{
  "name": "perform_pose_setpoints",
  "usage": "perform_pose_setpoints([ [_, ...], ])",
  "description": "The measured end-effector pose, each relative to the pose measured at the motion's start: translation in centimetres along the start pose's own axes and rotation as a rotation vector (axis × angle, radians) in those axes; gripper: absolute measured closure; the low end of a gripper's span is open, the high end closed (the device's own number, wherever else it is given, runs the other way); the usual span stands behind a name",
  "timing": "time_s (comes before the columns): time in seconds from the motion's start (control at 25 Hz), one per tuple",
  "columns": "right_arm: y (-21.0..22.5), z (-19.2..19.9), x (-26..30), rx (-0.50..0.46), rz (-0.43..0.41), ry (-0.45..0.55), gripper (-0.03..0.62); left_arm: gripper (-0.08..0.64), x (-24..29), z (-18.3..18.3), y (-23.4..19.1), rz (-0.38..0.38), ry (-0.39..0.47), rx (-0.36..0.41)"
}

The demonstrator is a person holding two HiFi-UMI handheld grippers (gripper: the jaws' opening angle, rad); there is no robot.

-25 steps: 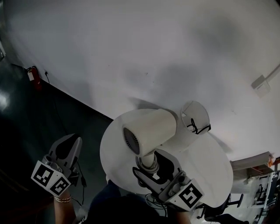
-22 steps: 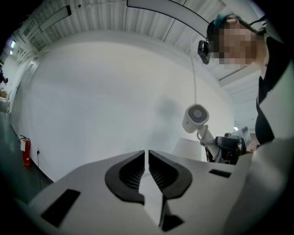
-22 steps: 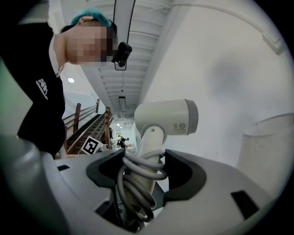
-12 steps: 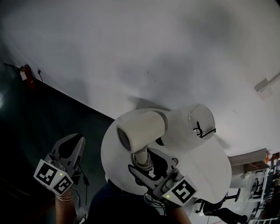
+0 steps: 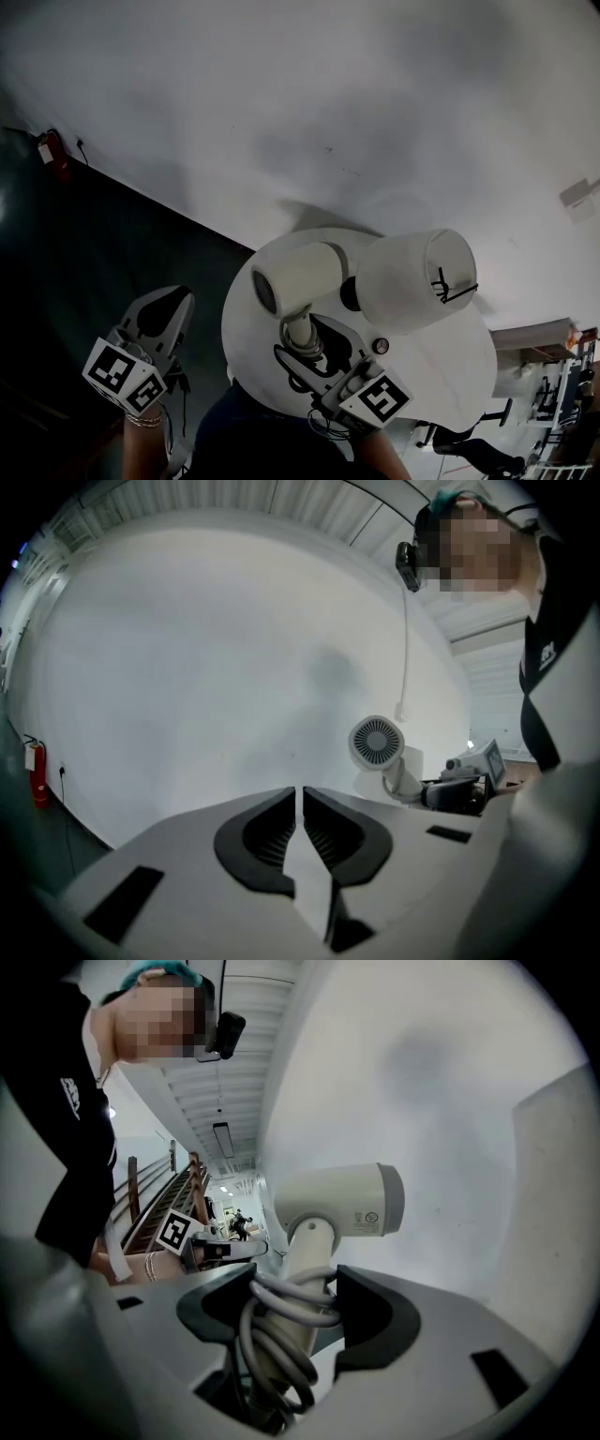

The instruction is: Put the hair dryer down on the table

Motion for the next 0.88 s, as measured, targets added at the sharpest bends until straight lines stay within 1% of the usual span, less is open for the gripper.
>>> perform_pose_setpoints([
  [0.32, 2.5, 3.1, 1.6, 0.078, 0.038, -0.087, 0.307, 0.522, 2.2, 2.6, -1.3, -0.005, -0.059, -0.036],
  [0.52, 4.1, 5.3, 2.7, 0.113, 0.062, -0.137, 0.307, 0.522, 3.7, 4.8, -1.9, 0.017, -0.111, -0.050],
  [0.68, 5.3, 7.6, 3.1, 0.175, 0.079, -0.169, 0.307, 0.522, 4.9, 6.7, -2.4, 0.038, -0.151, -0.056],
  [0.88, 5.7, 9.7, 4.3, 0.254, 0.095, -0.225, 0.307, 0.521, 5.8, 8.4, -2.9, 0.045, -0.192, -0.083],
])
Point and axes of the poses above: the fingertips, and each gripper's own axes: x forward along the fingers, y to its right, z out of its underside, the point moved 8 cm from there along -x, backward along the fingers, and after that the axes turned 1 degree about -x, right-handed, at the moved point
